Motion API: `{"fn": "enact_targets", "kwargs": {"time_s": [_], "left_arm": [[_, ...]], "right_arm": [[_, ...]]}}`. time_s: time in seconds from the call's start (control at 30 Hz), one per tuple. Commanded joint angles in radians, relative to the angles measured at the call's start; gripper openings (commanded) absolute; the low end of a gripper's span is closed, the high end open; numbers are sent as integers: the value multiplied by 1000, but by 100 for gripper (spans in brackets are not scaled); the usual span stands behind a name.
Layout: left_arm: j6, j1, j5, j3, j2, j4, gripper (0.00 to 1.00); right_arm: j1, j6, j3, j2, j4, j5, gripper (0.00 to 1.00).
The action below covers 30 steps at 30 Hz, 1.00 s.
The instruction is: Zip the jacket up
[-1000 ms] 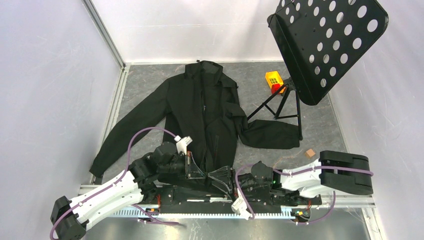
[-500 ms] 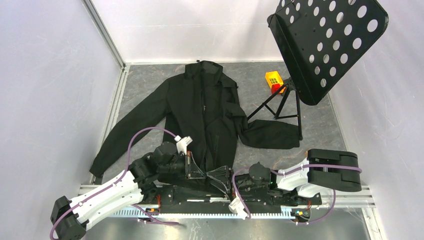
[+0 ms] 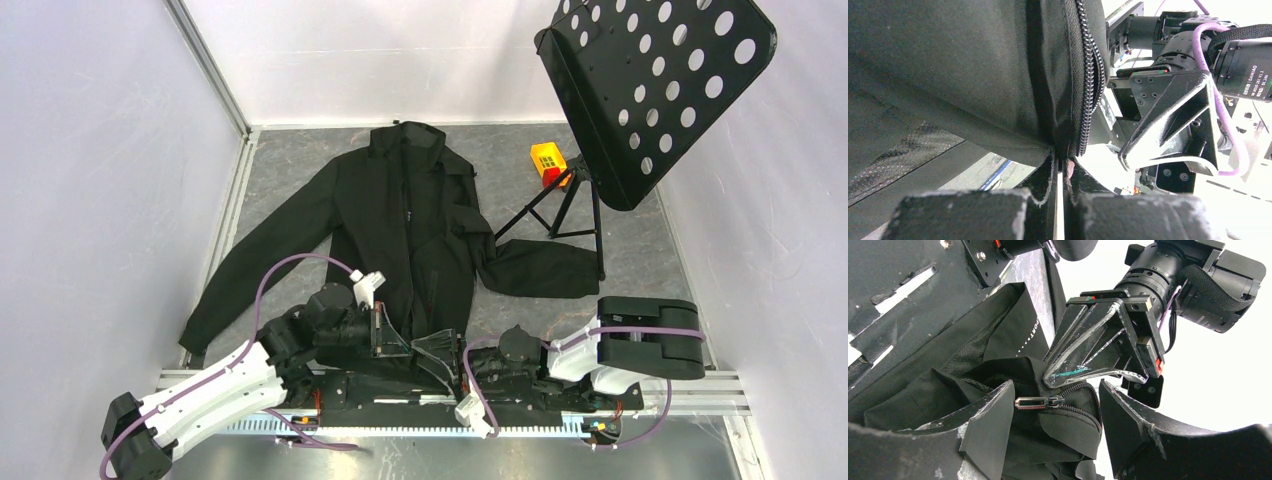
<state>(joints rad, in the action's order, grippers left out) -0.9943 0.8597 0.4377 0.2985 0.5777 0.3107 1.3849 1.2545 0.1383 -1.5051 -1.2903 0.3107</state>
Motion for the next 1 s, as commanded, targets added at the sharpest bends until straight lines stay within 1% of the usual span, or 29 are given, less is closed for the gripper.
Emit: {"fn": "enact_targets", "kwargs": {"time_s": [0.0,0.17,0.47,0.73,0.97], "left_arm": [[-33,1,63,10,0,-41,2],[-38,1,62,2,-5,-39,2],[-45,1,61,-7,-13,-35,2],[-49,1,61,-12,-19,-37,2],[-52,1,64,-10,-12,-47,2]], "right_arm": [[8,-20,-4,-15,-142,-23,68],[8,-22,-28,25,-144,-34,68],[8,-31,-49,35,-163,-46,65],[11,-36,-48,34,-174,-45,58],[13,-35,-39,1,-193,-60,54]]}}
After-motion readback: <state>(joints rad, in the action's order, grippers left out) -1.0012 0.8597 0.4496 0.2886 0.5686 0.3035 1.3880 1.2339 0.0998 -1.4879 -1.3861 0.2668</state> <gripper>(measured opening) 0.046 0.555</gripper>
